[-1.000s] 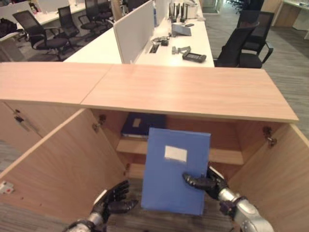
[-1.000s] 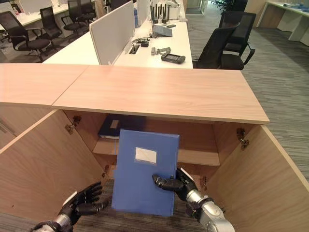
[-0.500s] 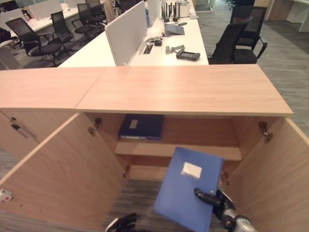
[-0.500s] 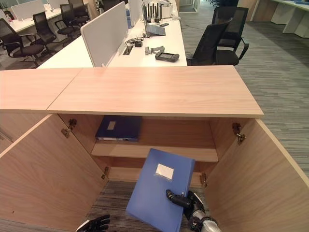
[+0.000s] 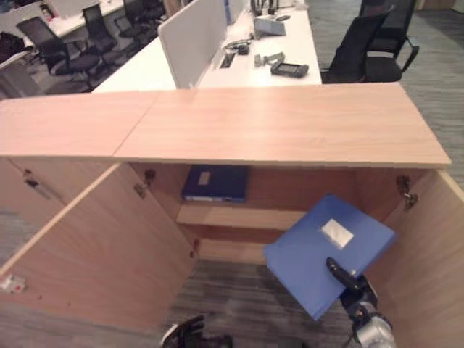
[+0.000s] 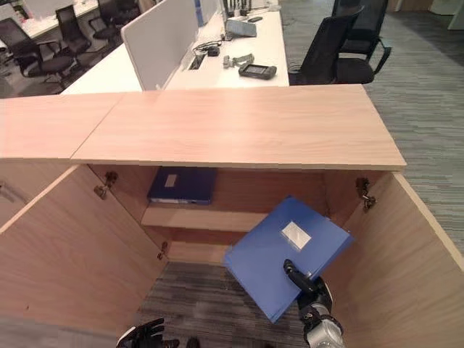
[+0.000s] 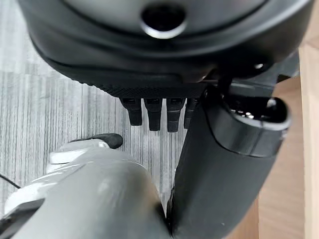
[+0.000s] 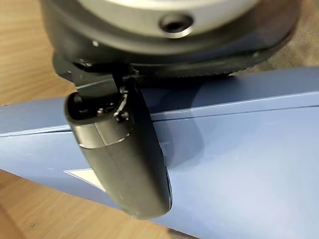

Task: Put the empty folder in the office cabinet

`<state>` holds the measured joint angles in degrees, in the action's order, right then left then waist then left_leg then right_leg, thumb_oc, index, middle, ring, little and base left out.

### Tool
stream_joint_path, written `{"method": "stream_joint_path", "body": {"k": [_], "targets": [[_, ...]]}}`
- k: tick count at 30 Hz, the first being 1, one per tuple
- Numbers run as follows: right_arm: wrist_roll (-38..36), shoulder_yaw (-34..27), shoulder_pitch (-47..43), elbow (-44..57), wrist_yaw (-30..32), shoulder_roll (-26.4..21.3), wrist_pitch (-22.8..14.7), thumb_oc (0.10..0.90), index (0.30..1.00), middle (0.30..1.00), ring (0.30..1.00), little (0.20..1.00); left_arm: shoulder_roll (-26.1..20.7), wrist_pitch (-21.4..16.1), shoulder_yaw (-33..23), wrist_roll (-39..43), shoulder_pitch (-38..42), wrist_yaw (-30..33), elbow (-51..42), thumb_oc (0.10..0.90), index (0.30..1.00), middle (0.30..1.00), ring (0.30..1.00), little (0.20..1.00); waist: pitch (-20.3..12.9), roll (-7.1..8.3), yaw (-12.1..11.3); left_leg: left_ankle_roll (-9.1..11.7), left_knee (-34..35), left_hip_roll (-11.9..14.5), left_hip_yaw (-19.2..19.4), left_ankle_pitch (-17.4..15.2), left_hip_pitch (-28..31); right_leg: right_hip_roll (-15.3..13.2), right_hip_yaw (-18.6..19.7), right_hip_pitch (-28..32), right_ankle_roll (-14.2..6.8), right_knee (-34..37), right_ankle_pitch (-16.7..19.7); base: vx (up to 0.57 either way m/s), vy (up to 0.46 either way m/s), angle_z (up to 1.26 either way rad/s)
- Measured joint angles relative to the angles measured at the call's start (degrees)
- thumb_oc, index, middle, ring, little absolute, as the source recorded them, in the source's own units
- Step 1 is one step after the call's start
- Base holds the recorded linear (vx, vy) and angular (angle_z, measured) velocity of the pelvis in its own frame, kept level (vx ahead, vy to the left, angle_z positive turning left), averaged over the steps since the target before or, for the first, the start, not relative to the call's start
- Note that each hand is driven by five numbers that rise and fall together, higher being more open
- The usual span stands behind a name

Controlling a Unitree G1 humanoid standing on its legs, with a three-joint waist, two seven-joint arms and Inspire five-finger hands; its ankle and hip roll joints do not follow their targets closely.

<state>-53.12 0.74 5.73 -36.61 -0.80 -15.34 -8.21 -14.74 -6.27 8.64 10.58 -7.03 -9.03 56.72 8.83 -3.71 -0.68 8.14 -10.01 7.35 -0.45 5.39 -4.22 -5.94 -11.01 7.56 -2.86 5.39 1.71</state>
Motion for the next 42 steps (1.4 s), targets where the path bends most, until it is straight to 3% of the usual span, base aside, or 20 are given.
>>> {"method": "stream_joint_path", "body": {"k": [2, 6, 9, 10, 11, 12, 13, 14, 16, 17, 18, 20, 27, 30, 33, 34, 35, 38, 40, 42], "targets": [[0.01, -0.41, 0.04, -0.01, 0.02, 0.1, 0.06, 0.4, 0.3, 0.3, 0.3, 0.3, 0.07, -0.2, 0.06, 0.3, 1.11, -0.01, 0.1, 0.8, 0.9, 0.9, 0.9, 0.9, 0.82, 0.27, -0.29, 1.05, -2.06, -0.14, 0.48, -1.49, -1.91, -0.54, 0.23, 0.17, 0.84, 0.0, -0.07, 0.19, 0.019, 0.03], [-0.1, -1.95, -0.33, 0.04, 0.23, 0.23, 0.0, 0.4, 0.3, 0.3, 0.3, 0.3, 0.61, -0.11, 0.53, 0.51, 2.0, 0.26, -0.27, 0.8, 0.9, 0.9, 0.9, 0.9, 1.3, 0.77, -1.33, 0.8, 8.59, -2.81, 0.12, -2.18, -3.65, -1.79, 1.65, -2.06, 1.15, 0.0, 0.13, 0.19, 0.014, -0.14], [-0.08, -1.45, -1.31, -0.04, 0.67, -0.31, 0.03, 0.4, 0.3, 0.3, 0.3, 0.3, 0.92, 0.04, 0.8, 0.89, 1.53, 1.0, -3.2, 0.8, 0.9, 0.9, 0.9, 0.9, 2.23, 0.71, -2.9, 1.23, 13.73, -4.13, -2.08, -3.41, -3.91, -1.75, 7.2, -4.72, 0.97, 0.02, 0.02, 0.24, 0.054, -0.65], [-0.02, -1.11, -2.06, 0.27, 0.63, -0.96, 0.07, 0.4, 0.3, 0.3, 0.3, 0.3, 1.54, 0.03, 0.67, 0.91, 1.43, 1.02, -3.9, 0.8, 0.9, 0.9, 0.9, 0.9, 2.71, -0.37, -4.22, 0.43, 13.25, -3.91, -2.65, -6.2, -3.46, -1.09, 9.53, -5.0, 0.17, 0.05, -0.34, 0.18, 0.066, -1.13], [0.0, -1.03, -3.5, -0.17, 0.65, -0.94, 0.27, 0.4, 0.3, 0.3, 0.3, 0.3, 2.17, 0.1, -0.59, 0.84, 2.69, 1.39, -3.69, 0.8, 0.9, 0.9, 0.9, 0.9, 5.42, -1.66, -5.12, -1.21, 11.72, -2.71, -1.22, -3.81, -3.63, 1.1, 10.71, -5.14, -1.08, -4.74, -2.36, 0.29, 0.133, -0.86], [0.0, -0.97, -3.26, -0.37, 0.87, -0.13, 0.98, 0.4, 0.3, 0.3, 0.3, 0.3, 1.37, 0.03, -0.64, 0.76, 2.75, 1.57, -4.31, 0.8, 0.9, 0.9, 0.9, 0.9, 5.97, -1.09, -5.27, -1.16, 11.44, -2.57, -0.91, -3.58, -2.94, 2.24, 10.62, -5.45, -1.04, -9.65, -5.01, 0.29, 0.153, -0.45], [0.21, -0.64, -2.11, -0.24, 0.76, 1.16, 1.5, 0.4, 0.3, 0.3, 0.3, 0.3, -0.39, -0.02, -0.11, 0.44, 2.18, 1.86, -5.49, 0.8, 0.9, 0.9, 0.9, 0.9, 5.72, 1.14, -5.83, -1.14, 11.24, -3.27, 0.27, -3.36, -2.26, 2.5, 10.48, -4.36, -0.24, -12.83, -8.36, 0.38, 0.214, 0.02], [0.24, -0.31, -1.22, -0.47, 0.34, 2.99, 1.99, 0.4, 0.3, 0.3, 0.3, 0.3, -2.09, -0.09, -0.76, 0.67, 2.15, 1.79, -4.95, 0.8, 0.9, 0.9, 0.9, 0.9, 5.91, 4.46, -5.89, -2.03, 7.94, -5.81, 1.14, -3.03, -2.57, 0.9, 10.88, 0.28, 0.1, -8.82, -10.92, 0.27, 0.178, 0.0], [0.84, 0.43, -1.5, -1.61, 0.07, 3.87, 2.47, 0.4, 0.3, 0.3, 0.3, 0.3, -2.0, 0.0, -1.09, 0.54, 2.51, 2.02, -5.51, 0.8, 0.9, 0.9, 0.9, 0.9, 4.84, 5.06, -6.45, -4.8, 4.97, -6.56, 3.03, -2.55, -3.58, -0.22, 12.31, 1.5, 0.52, -6.6, -11.44, 0.23, 0.176, -0.23], [0.97, 0.9, -1.74, -1.61, 0.02, 3.97, 2.61, 0.4, 0.3, 0.3, 0.3, 0.3, -2.05, 0.07, -1.08, 0.3, 2.28, 2.07, -5.37, 0.8, 0.9, 0.9, 0.9, 0.9, 4.75, 5.25, -6.47, -5.93, 4.94, -6.93, 3.55, -2.71, -3.61, -0.88, 12.39, 1.59, 0.14, -6.45, -11.14, 0.19, 0.164, -0.38], [1.21, 1.73, -2.15, -1.59, -0.22, 4.45, 2.81, 0.4, 0.3, 0.3, 0.3, 0.3, -2.46, 0.28, -1.06, -0.01, 2.64, 2.16, -5.41, 0.8, 0.9, 0.9, 0.9, 0.9, 4.32, 6.33, -5.96, -8.72, 5.2, -8.59, 4.82, -2.73, -3.61, -2.68, 12.83, 1.43, -1.16, -6.39, -10.29, 0.19, 0.169, -0.22], [1.22, 1.97, -2.46, -1.56, -0.25, 4.81, 3.24, 0.4, 0.3, 0.3, 0.3, 0.3, -2.4, 1.14, -1.02, -0.25, 2.97, 2.34, -5.55, 0.8, 0.9, 0.9, 0.9, 0.9, 4.04, 6.7, -5.69, -10.94, 5.36, -10.11, 6.01, -2.3, -3.5, -4.27, 13.01, 1.07, -2.61, -6.19, -9.46, 0.18, 0.167, -0.17], [1.3, 2.89, -5.15, -1.59, -0.32, 5.56, 4.54, 0.4, 0.3, 0.3, 0.3, 0.3, -2.86, 2.02, -1.02, -0.04, 3.7, 3.8, -6.0, 0.8, 0.9, 0.9, 0.9, 0.9, 2.54, 6.95, -5.54, -12.7, 9.24, -11.25, 8.62, -3.25, -0.38, -5.49, 15.0, -0.71, -5.93, -8.41, -6.61, 0.12, 0.144, -0.22], [1.39, 3.18, -6.91, -1.73, -0.49, 6.07, 4.74, 0.4, 0.3, 0.3, 0.3, 0.3, -4.27, 2.28, 0.38, 0.0, 2.07, 3.82, -8.47, 0.8, 0.9, 0.9, 0.9, 0.9, 2.01, 5.8, -5.43, -13.1, 11.53, -8.97, 10.49, -2.54, 1.66, -3.71, 13.13, -6.07, -9.48, -18.72, -6.06, 0.06, 0.138, -0.36], [1.63, 3.43, -7.25, -2.17, -0.42, 6.15, 4.75, 0.4, 0.3, 0.3, 0.3, 0.3, -4.66, 2.49, 0.35, 0.01, 1.45, 4.09, -9.78, 0.8, 0.9, 0.9, 0.9, 0.9, 2.05, 4.95, -4.05, -13.84, 11.82, -8.26, 10.38, -4.56, 3.62, -3.56, 10.26, -10.62, -11.5, -29.67, -4.14, 0.25, 0.11, -0.24], [2.27, 3.45, -7.19, -2.22, -0.44, 6.25, 4.84, 0.4, 0.3, 0.3, 0.3, 0.3, -4.69, 2.68, 0.43, -0.15, 0.52, 3.81, -9.98, 0.8, 0.9, 0.9, 0.9, 0.9, 2.3, 3.95, -4.16, -13.94, 14.08, -7.9, 10.41, -3.93, 5.91, -3.96, 8.73, -13.59, -12.26, -35.04, -4.24, 0.09, -0.019, -0.32], [2.64, 3.55, -6.59, -2.1, -0.52, 6.39, 4.87, 0.4, 0.3, 0.3, 0.3, 0.3, -4.69, 2.76, 0.49, -0.18, -0.64, 3.75, -10.18, 0.8, 0.9, 0.9, 0.9, 0.9, 1.95, 3.37, -3.67, -13.9, 14.71, -7.69, 10.53, -3.56, 6.49, -4.01, 7.8, -13.91, -11.76, -34.93, -5.78, 0.19, -0.087, -0.13], [3.47, 4.31, -5.0, -2.06, -0.45, 6.05, 4.95, 0.4, 0.3, 0.3, 0.3, 0.3, -5.21, 2.72, 0.62, -0.28, -2.47, 3.74, -11.59, 0.8, 0.9, 0.9, 0.9, 0.9, 0.78, 3.32, -2.43, -13.02, 14.66, -8.3, 11.12, -3.51, 7.29, -6.69, 5.73, -15.24, -9.8, -20.9, -5.69, 0.23, -0.12, -0.04], [3.61, 5.32, -4.86, -2.07, -0.53, 6.06, 5.08, 0.4, 0.3, 0.3, 0.3, 0.3, -4.99, 3.13, 0.77, -0.83, -2.22, 3.66, -10.72, 0.8, 0.9, 0.9, 0.9, 0.9, 0.81, 2.89, -1.92, -13.09, 14.63, -8.57, 11.04, -4.09, 7.34, -7.98, 6.02, -15.56, -9.8, -7.92, -1.47, 0.22, -0.048, -0.05], [3.63, 5.43, -3.86, -2.08, -0.55, 6.21, 5.44, 0.4, 0.3, 0.3, 0.3, 0.3, -4.51, 3.9, 1.09, -2.18, -2.0, 3.57, -10.23, 0.8, 0.9, 0.9, 0.9, 0.9, 0.72, 2.6, 0.49, -13.08, 14.68, -8.96, 8.92, -4.23, 7.73, -8.45, 7.32, -15.93, -10.29, -1.62, 2.93, 0.17, -0.028, 0.44]]}}
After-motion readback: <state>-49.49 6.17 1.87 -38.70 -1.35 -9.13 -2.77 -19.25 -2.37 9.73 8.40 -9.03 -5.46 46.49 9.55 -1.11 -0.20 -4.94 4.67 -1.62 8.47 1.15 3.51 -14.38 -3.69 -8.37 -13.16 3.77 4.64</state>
